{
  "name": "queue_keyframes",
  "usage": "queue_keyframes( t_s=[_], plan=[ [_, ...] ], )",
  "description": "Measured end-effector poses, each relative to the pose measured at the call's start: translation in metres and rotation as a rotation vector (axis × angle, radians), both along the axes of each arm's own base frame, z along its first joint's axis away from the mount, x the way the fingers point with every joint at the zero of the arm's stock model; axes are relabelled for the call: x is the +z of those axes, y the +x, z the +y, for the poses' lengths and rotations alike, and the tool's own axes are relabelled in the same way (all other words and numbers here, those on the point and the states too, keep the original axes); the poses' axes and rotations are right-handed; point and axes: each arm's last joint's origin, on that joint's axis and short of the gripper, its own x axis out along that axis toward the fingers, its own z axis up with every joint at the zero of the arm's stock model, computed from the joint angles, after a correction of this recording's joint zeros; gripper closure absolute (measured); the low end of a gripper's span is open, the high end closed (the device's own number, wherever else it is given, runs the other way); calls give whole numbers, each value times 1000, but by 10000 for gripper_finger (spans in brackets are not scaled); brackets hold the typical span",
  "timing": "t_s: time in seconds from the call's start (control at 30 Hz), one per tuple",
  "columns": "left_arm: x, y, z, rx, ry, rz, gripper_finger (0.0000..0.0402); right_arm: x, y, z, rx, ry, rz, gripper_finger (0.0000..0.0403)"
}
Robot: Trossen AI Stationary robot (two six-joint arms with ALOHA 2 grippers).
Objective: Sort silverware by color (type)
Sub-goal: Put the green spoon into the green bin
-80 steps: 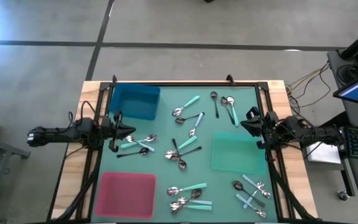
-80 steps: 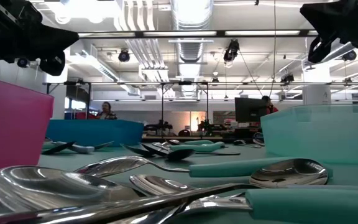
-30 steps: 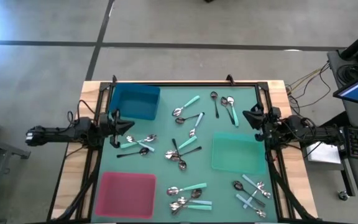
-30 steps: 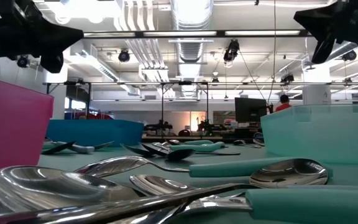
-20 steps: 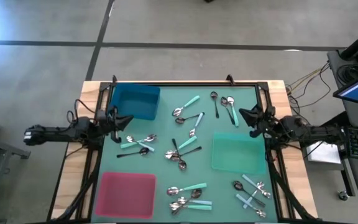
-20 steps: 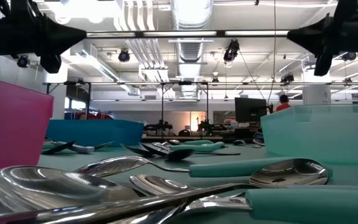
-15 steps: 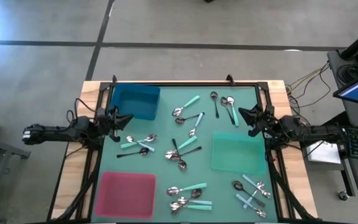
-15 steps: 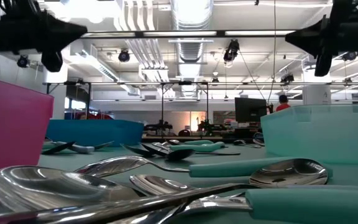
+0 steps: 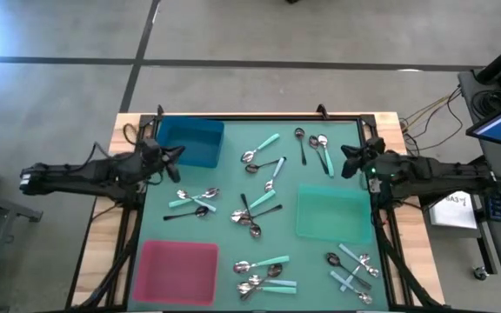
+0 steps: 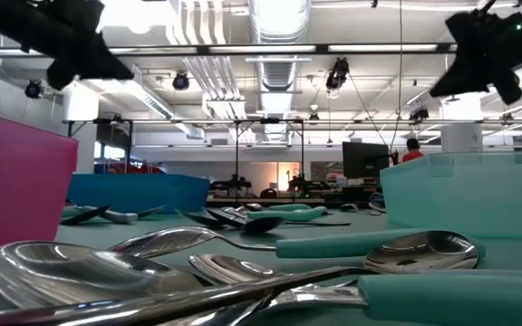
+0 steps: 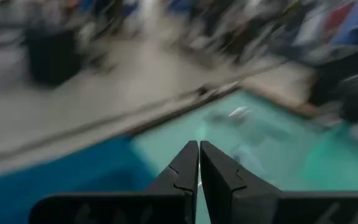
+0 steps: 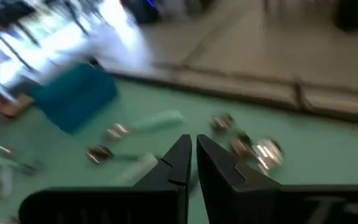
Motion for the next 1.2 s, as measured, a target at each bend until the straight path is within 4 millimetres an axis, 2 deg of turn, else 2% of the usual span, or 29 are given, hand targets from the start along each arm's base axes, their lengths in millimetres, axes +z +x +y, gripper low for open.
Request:
queue_keyframes(
  t_s=[0.13,0.33,0.53,0.77,1.2],
  plan=[
    [4,-4,1,74,-88,111,402,-10,8,0,-64,86,115,385],
    [-1,1,2,112,-101,180,402,-27,26,-5,-107,82,279,380],
    [-3,1,3,130,-72,213,402,-33,32,-16,-161,159,320,328],
    [-1,1,3,122,-55,225,402,-48,38,-38,-302,380,317,274],
    [3,-6,4,137,-27,198,402,-78,61,-66,-295,406,482,279]
  ],
)
